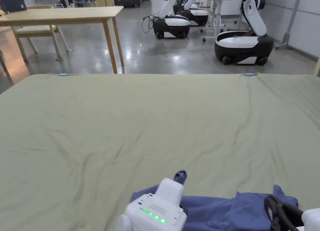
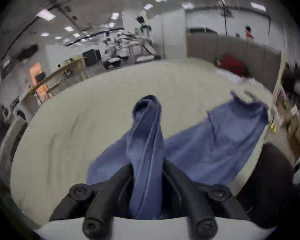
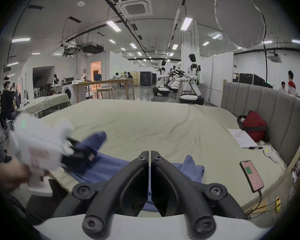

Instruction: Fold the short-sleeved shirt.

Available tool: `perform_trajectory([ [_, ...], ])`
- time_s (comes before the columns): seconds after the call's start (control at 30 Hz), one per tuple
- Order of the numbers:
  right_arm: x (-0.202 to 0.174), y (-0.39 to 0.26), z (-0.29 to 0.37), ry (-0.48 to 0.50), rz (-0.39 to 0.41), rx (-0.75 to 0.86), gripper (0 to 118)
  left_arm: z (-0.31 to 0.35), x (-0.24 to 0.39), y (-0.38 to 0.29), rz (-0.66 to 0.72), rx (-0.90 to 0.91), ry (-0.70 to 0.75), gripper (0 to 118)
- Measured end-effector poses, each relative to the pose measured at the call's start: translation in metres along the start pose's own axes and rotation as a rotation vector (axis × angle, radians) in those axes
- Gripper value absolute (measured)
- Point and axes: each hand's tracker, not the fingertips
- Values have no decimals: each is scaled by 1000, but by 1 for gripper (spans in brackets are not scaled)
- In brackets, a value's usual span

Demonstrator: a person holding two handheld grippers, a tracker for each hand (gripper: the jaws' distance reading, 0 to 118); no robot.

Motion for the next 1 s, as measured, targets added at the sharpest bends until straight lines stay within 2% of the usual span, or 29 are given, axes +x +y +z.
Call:
perform_trajectory([
  [0.07,8,-3,4,-3,-10,-8,3,-22,11,-10,15,-60,0,7],
  [0.1,11,-5,6,-8,-11,-7,3,-26,7,-9,36,-75,-9,19],
  [0.13,14,-7,7,-14,-10,-6,3,-27,7,-9,38,-79,-2,45],
  [0.17,18,-8,7,-16,-6,-11,3,-23,7,-8,33,-72,-4,84],
  [0.2,21,-8,6,-17,-4,-16,3,-15,4,-3,51,-55,-18,117],
  [0.23,23,-9,6,-19,-5,-17,3,-7,-10,5,98,-28,-65,118],
  [0.3,28,-10,5,-19,-20,-16,3,25,-32,16,222,86,-169,116],
  [0.37,30,-11,4,-19,-40,-13,3,38,-63,27,378,109,-199,116],
  [0.47,31,-15,1,-9,-67,-14,3,35,-100,23,613,101,-211,112],
  [0.5,31,-17,0,-4,-71,-16,3,25,-114,18,661,59,-255,105],
  [0.53,31,-18,-1,-1,-73,-21,3,17,-119,13,690,19,-294,82],
  [0.6,30,-20,-3,9,-78,-30,3,0,-108,3,657,-41,-317,10],
  [0.67,31,-20,-4,11,-79,-34,3,-13,-91,-3,607,-101,-324,11],
  [0.77,34,-22,-3,5,-79,-38,3,-6,-70,-11,653,-22,-463,11],
  [0.87,38,-23,-3,-5,-85,-47,3,-7,-45,-6,619,-24,-559,10],
  [0.97,40,-23,-3,-9,-93,-51,3,-9,-29,-6,537,-40,-472,10],
  [1.0,40,-23,-2,-10,-95,-48,3,-8,-35,-6,552,-41,-472,10],
])
